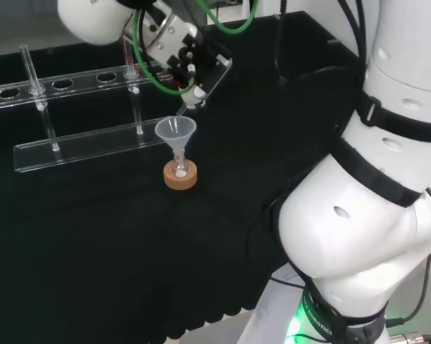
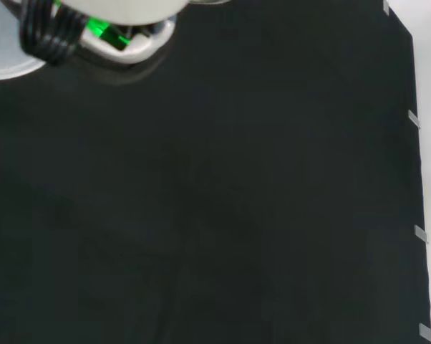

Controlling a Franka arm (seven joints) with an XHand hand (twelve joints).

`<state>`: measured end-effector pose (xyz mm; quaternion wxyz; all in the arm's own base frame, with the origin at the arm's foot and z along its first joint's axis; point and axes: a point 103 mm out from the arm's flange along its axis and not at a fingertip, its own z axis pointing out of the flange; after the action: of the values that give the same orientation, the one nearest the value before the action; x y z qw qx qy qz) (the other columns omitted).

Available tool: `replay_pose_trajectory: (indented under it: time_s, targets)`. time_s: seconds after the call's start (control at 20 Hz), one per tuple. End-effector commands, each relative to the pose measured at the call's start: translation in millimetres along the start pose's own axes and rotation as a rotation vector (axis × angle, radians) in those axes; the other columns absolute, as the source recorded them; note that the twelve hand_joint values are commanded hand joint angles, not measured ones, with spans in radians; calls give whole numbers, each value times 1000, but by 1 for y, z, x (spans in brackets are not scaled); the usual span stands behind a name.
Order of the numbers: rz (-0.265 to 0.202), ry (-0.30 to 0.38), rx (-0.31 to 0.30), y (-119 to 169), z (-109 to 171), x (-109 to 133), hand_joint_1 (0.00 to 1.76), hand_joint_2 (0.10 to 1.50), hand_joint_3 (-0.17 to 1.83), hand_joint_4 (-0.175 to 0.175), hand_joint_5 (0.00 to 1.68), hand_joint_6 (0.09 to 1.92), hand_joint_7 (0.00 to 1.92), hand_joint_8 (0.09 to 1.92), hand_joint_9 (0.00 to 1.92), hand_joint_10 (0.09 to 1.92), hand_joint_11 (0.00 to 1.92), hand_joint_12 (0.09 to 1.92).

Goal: Pour all the NaCl from the weighing funnel into the round-bottom flask.

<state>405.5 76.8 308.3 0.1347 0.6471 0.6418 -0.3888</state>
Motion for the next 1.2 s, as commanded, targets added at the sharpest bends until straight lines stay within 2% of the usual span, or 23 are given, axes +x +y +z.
replay_pose_trajectory:
  time_s: [0.05, 0.2, 0.3, 0.4, 0.6, 0.85, 0.95, 1.2]
  targets:
    - [-23, 248, 0, 8, 29, -6, 1092, 663, 758, 175, 1147, 942, 453, 659, 863, 356, 722, 1089]
    - [-20, 344, -22, 9, 38, -14, 1092, 663, 758, 175, 1147, 943, 453, 658, 864, 357, 723, 1088]
    - [-18, 376, -34, 9, 42, -18, 1092, 664, 758, 175, 1146, 943, 453, 659, 864, 357, 723, 1087]
    - [-10, 442, -68, 8, 46, -24, 1092, 664, 757, 175, 1146, 943, 453, 659, 866, 359, 723, 1087]
    - [11, 502, -135, 5, 46, -32, 1092, 664, 757, 175, 1146, 944, 453, 659, 869, 361, 724, 1086]
    - [26, 557, -173, 3, 48, -36, 1092, 664, 757, 175, 1146, 944, 457, 661, 872, 363, 725, 1085]
    - [42, 600, -194, 2, 50, -39, 1092, 664, 757, 175, 1146, 943, 459, 662, 872, 363, 725, 1085]
    - [56, 768, -229, 3, 59, -49, 1092, 664, 757, 175, 1146, 943, 461, 663, 866, 362, 726, 1085]
